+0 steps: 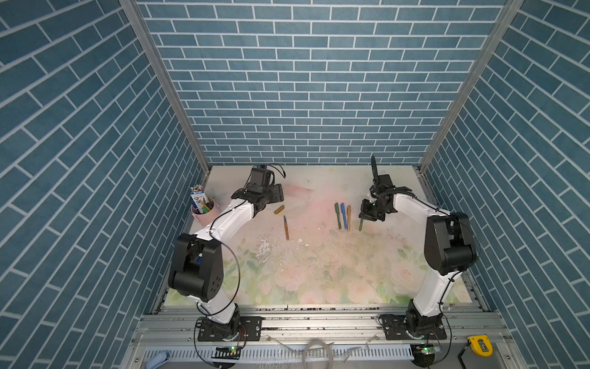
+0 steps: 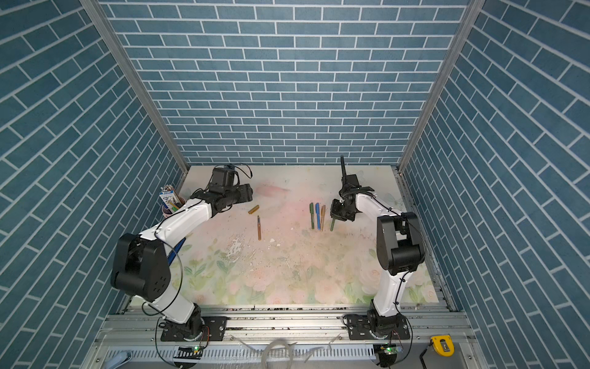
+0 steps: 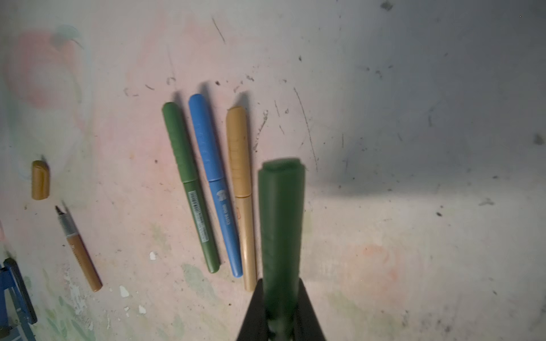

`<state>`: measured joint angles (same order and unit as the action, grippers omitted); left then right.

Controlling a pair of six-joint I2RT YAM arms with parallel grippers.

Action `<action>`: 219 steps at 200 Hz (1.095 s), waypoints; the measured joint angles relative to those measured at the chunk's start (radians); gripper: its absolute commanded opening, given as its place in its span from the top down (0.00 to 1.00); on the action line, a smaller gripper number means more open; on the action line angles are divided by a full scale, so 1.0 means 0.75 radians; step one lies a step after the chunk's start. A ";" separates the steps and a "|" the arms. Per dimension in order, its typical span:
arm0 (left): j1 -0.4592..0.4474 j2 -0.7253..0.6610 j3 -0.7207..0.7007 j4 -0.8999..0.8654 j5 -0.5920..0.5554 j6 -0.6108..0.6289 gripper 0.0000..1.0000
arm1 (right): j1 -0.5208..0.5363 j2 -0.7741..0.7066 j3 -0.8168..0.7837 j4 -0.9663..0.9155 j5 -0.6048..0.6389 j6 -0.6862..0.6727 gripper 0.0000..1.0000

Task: Insert pens into pen caps
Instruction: Place a pen at the middle-right of the table.

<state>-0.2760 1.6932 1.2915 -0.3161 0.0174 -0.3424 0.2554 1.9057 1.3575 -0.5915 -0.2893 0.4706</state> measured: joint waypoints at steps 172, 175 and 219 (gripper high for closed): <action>0.001 0.462 0.359 -0.401 0.055 0.370 0.43 | -0.001 0.194 0.091 0.053 -0.060 -0.011 0.75; 0.001 0.463 0.364 -0.403 0.058 0.375 0.43 | -0.001 0.194 0.090 0.054 -0.060 -0.010 0.74; 0.001 0.577 0.484 -0.441 0.078 0.440 0.53 | -0.001 0.090 0.008 0.062 -0.054 -0.011 0.68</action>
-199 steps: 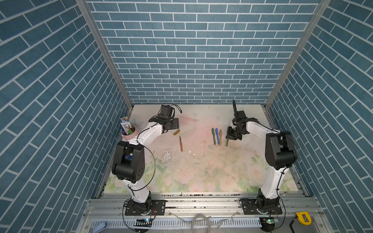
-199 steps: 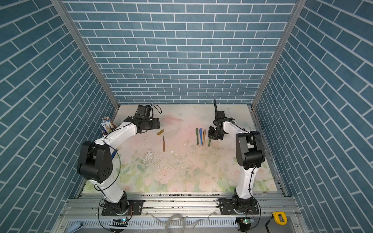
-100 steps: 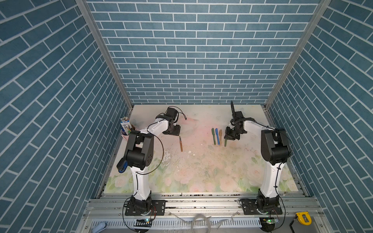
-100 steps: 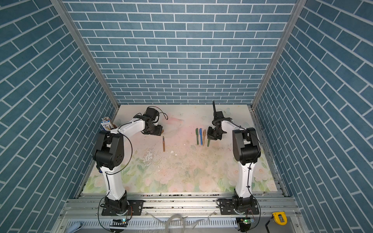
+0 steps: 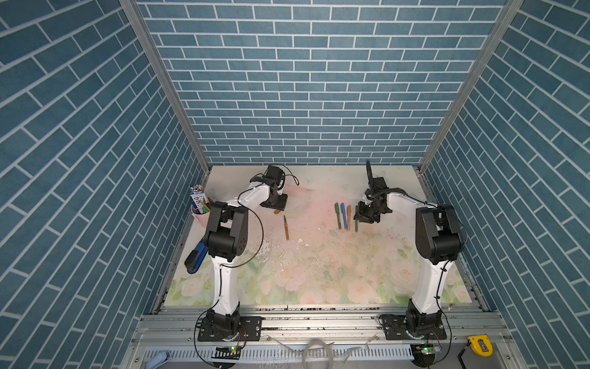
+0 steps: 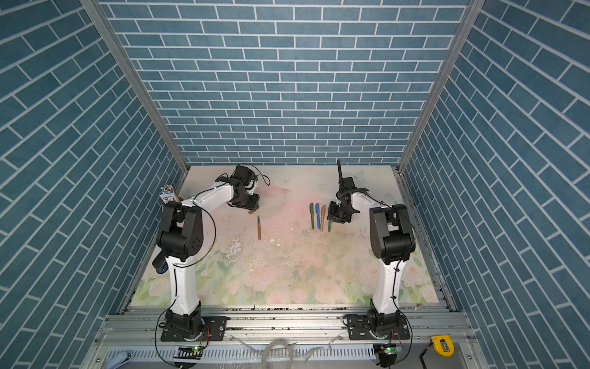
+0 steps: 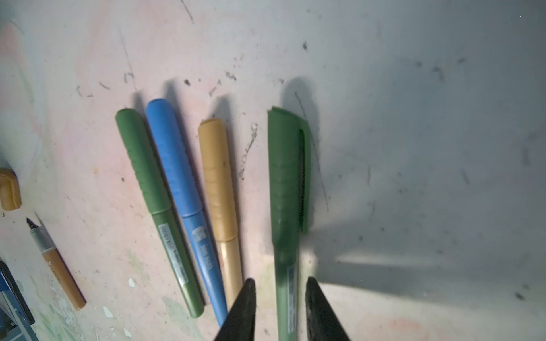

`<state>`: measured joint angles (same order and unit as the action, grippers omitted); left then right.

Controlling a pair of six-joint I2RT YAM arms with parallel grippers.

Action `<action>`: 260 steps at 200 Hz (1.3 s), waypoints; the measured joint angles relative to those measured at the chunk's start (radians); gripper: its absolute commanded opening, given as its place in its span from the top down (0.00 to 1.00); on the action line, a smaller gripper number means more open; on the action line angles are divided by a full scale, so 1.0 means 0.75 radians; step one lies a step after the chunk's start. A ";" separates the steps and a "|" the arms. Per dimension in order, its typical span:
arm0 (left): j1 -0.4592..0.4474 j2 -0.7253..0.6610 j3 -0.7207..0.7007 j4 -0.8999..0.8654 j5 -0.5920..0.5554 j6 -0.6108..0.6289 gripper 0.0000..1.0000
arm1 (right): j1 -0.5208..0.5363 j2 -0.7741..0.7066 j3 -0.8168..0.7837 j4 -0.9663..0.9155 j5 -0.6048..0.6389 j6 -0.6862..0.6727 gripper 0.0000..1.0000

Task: Insert pens into pen caps
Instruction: Place a pen at the middle-right of the table, then pick up the pen cap from the top-center of the table.

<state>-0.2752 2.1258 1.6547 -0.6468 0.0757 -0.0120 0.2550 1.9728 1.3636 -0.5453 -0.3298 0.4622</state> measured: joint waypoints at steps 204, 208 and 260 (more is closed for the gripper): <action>-0.018 0.114 0.072 -0.084 -0.002 0.042 0.83 | 0.070 -0.449 -0.161 0.022 0.001 0.002 0.70; -0.018 0.114 0.072 -0.084 -0.002 0.041 0.83 | 0.070 -0.449 -0.162 0.024 0.001 0.002 0.70; -0.018 0.109 0.072 -0.083 0.014 0.015 0.83 | 0.071 -0.462 -0.183 0.035 0.001 0.002 0.70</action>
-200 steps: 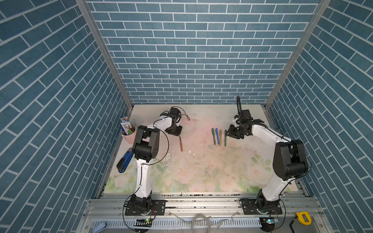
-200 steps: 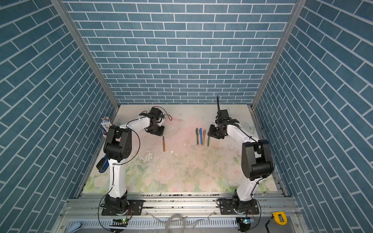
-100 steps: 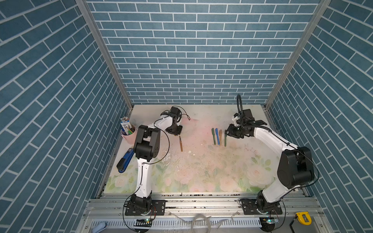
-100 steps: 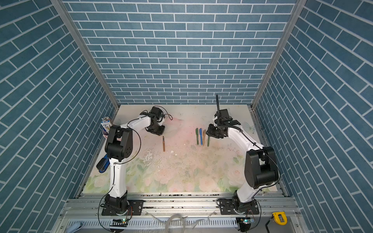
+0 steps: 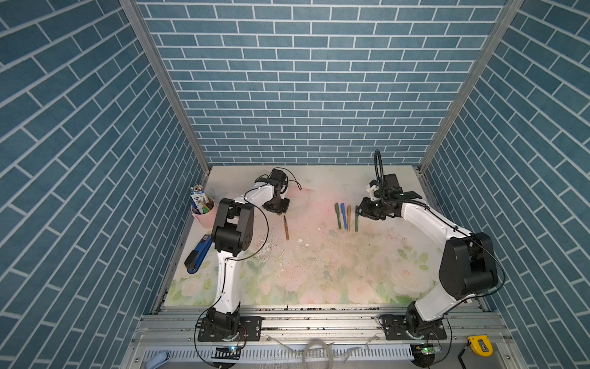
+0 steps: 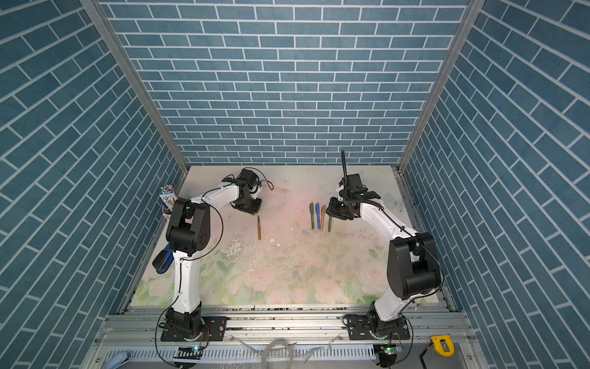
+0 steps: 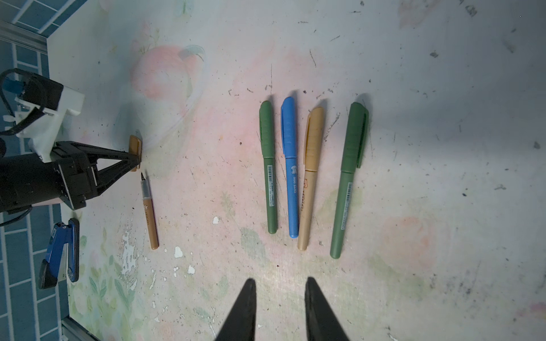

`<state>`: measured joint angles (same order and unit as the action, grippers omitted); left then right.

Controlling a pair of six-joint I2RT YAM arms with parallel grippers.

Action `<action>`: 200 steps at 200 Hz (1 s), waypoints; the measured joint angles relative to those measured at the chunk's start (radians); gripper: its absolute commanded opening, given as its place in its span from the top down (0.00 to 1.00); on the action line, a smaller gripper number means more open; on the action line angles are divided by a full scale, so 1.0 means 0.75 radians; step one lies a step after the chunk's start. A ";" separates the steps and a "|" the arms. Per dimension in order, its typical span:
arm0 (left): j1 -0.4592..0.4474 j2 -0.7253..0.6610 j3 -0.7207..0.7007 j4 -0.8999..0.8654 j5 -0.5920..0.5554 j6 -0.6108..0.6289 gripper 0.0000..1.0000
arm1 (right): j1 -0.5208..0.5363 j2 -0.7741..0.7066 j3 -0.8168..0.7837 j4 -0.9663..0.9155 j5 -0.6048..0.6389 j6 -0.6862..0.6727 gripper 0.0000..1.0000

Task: Insert pens into pen caps
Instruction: Pick up the pen cap from the top-center of the table, then place the pen cap at the center of the table.

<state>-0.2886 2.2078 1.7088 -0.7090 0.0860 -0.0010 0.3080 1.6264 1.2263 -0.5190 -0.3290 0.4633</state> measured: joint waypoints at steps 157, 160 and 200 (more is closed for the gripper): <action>-0.398 -0.134 -0.222 0.164 0.075 -0.349 0.81 | 0.013 -0.035 -0.030 0.016 0.001 0.001 0.71; -0.412 -0.134 -0.239 0.175 0.075 -0.365 0.81 | 0.015 -0.036 -0.031 0.016 0.001 0.001 0.71; -0.527 -0.173 -0.347 0.333 0.073 -0.544 0.72 | 0.036 -0.063 -0.045 0.014 0.007 0.002 0.71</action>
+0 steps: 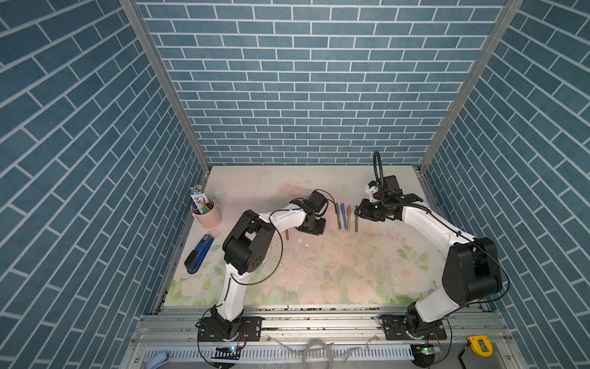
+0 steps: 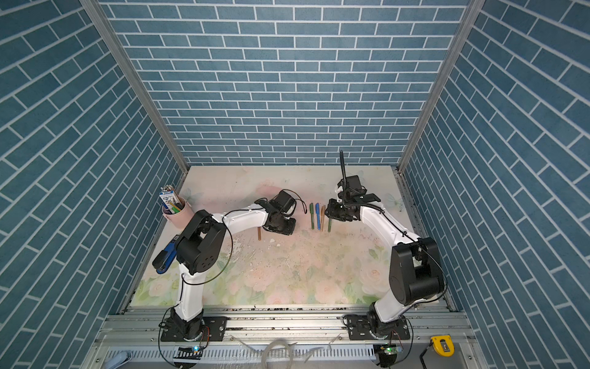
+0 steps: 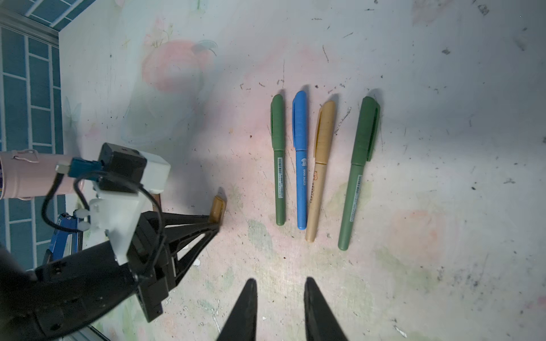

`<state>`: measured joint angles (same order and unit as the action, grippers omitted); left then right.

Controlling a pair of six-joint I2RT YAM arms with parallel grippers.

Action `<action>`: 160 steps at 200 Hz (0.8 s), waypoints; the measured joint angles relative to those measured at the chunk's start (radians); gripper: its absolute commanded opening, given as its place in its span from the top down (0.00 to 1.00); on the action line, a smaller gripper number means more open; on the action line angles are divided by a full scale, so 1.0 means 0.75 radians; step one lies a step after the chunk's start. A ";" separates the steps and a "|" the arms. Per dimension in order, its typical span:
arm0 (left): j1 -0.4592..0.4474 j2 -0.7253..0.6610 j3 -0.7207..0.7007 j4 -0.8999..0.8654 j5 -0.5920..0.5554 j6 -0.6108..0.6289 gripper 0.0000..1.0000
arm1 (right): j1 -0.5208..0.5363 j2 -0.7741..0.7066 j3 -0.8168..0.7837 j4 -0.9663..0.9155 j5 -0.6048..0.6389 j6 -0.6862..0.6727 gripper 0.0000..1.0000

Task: Insert pens into pen caps
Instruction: Place the pen cap at the center of the table, then pick up a pen from the center of the table.

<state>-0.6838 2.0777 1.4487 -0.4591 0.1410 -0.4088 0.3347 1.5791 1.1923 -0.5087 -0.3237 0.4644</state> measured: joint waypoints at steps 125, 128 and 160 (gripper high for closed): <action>0.110 -0.459 -0.183 -0.105 -0.211 -0.081 0.61 | 0.107 -0.104 -0.023 -0.016 0.036 0.003 0.73; 0.119 -0.466 -0.188 -0.118 -0.220 -0.076 0.62 | 0.110 -0.104 -0.024 -0.015 0.035 0.003 0.73; 0.217 -0.448 -0.264 -0.217 -0.235 -0.112 0.65 | 0.141 -0.103 -0.026 0.000 0.027 0.004 0.74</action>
<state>-0.5213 1.7416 1.2503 -0.6220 -0.0353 -0.4927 0.4404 1.5017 1.1725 -0.5087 -0.3031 0.4671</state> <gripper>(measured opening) 0.367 0.263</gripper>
